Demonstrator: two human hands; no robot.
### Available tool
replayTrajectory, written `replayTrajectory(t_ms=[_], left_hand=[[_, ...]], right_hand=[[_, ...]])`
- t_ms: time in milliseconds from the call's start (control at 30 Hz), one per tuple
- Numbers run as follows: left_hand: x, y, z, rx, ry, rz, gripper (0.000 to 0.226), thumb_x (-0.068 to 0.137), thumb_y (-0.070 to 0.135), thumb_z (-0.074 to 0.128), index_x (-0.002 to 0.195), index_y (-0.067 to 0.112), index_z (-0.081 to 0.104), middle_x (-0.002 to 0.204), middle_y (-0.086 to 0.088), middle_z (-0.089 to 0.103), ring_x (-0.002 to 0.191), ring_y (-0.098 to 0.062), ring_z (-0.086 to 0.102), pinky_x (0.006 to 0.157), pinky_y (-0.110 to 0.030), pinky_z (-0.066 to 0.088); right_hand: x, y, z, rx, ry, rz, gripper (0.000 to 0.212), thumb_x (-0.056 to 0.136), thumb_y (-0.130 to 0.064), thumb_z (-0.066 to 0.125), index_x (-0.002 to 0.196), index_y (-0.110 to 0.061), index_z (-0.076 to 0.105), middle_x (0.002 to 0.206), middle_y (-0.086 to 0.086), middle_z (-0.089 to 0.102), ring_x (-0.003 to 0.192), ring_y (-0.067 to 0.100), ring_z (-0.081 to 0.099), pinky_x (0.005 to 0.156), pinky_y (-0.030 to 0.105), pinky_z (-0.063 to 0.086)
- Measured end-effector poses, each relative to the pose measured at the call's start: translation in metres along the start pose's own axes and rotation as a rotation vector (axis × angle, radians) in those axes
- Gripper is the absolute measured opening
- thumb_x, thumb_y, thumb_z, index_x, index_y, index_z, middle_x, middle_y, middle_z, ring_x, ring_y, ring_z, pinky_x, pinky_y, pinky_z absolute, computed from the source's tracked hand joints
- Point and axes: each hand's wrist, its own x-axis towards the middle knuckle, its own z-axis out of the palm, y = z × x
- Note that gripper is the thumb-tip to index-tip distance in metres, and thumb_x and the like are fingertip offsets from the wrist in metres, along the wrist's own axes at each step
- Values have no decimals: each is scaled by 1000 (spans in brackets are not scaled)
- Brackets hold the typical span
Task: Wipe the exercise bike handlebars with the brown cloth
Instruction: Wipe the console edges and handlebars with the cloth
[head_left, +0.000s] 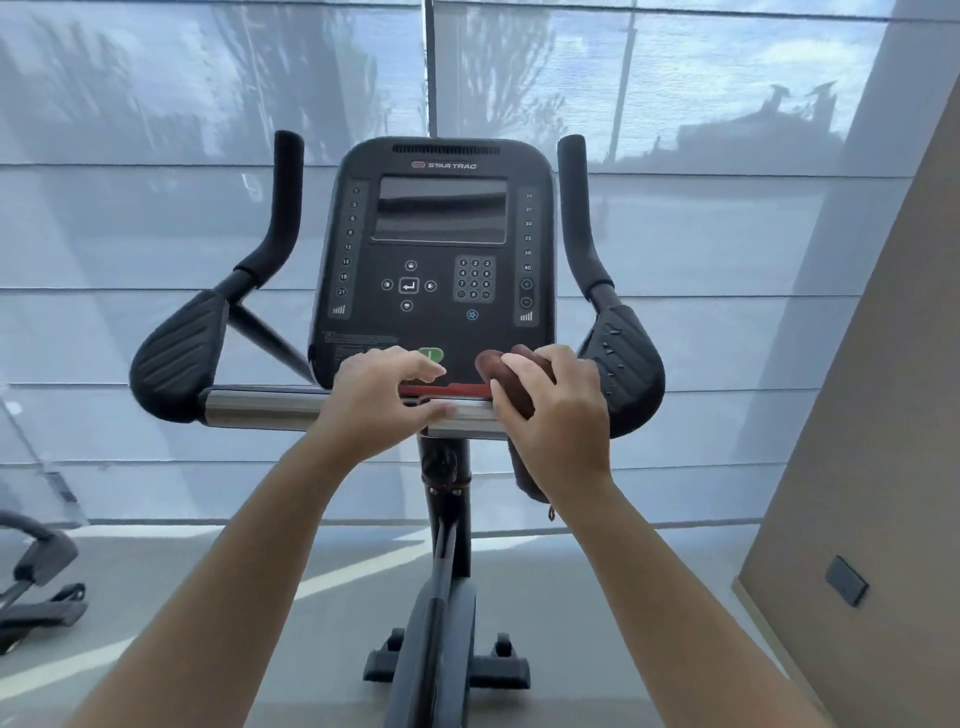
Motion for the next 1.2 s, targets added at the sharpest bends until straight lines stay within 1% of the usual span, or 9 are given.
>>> replayTrajectory(t_ms=[200,333,433,533,700,867,967,1133,1200], left_hand=[[22,67,40,-177,47,70,40,75,29,73,111,15,62,111,0,62,105,-16,52,95,-33,39],[24,89,78,-184,27,33,44,74,33,73,114,17,61,109,2,63,103,-14,55,90,-29,40],[17,88,93,-67,134,33,38,74,39,71,107,22,65,96,9,68,92,-13,60,78,-27,32],[17,86,94,-79,181,38,35,71,38,74,103,23,68,89,11,68,86,-11,60,73,-26,27],[18,87,93,-96,160,55,34,72,37,74,101,21,70,87,8,69,83,-14,61,73,-30,33],[17,89,91,-114,146,45,41,68,44,63,99,19,71,85,5,70,85,-16,63,75,-34,38],[16,90,91,-113,150,55,38,69,42,66,98,18,71,82,6,70,84,-16,64,73,-32,36],[16,89,93,-83,161,52,33,70,35,76,98,18,71,81,7,69,79,-12,62,71,-22,35],[16,90,93,-86,170,40,36,68,42,70,97,20,72,81,9,69,79,-5,58,74,-17,32]], right_hand=[[42,72,-46,35,109,48,26,83,-28,60,104,-15,66,98,11,61,87,32,53,74,36,47],[67,122,-40,88,-203,156,25,86,-23,61,110,-19,65,106,10,57,99,34,51,85,32,41],[64,132,-34,180,-342,205,24,85,-25,60,109,-27,65,110,3,53,103,28,47,89,29,37],[46,128,-38,147,-323,159,26,82,-21,61,107,-27,66,111,1,51,99,28,43,84,25,33],[-2,110,-56,127,-228,4,31,76,-13,70,107,-17,67,106,8,57,90,29,49,77,27,41],[17,132,-65,288,-226,-64,29,78,-19,65,107,-15,67,102,6,58,92,26,55,86,27,43],[55,149,-53,217,-130,-19,29,80,-15,65,109,-14,66,106,8,59,96,29,53,89,19,34],[83,160,-23,228,-425,122,33,87,-27,59,120,-29,58,124,-3,52,112,28,46,98,28,35],[79,162,-22,208,-440,112,36,87,-27,57,123,-33,55,126,-5,49,111,26,45,96,26,33]])
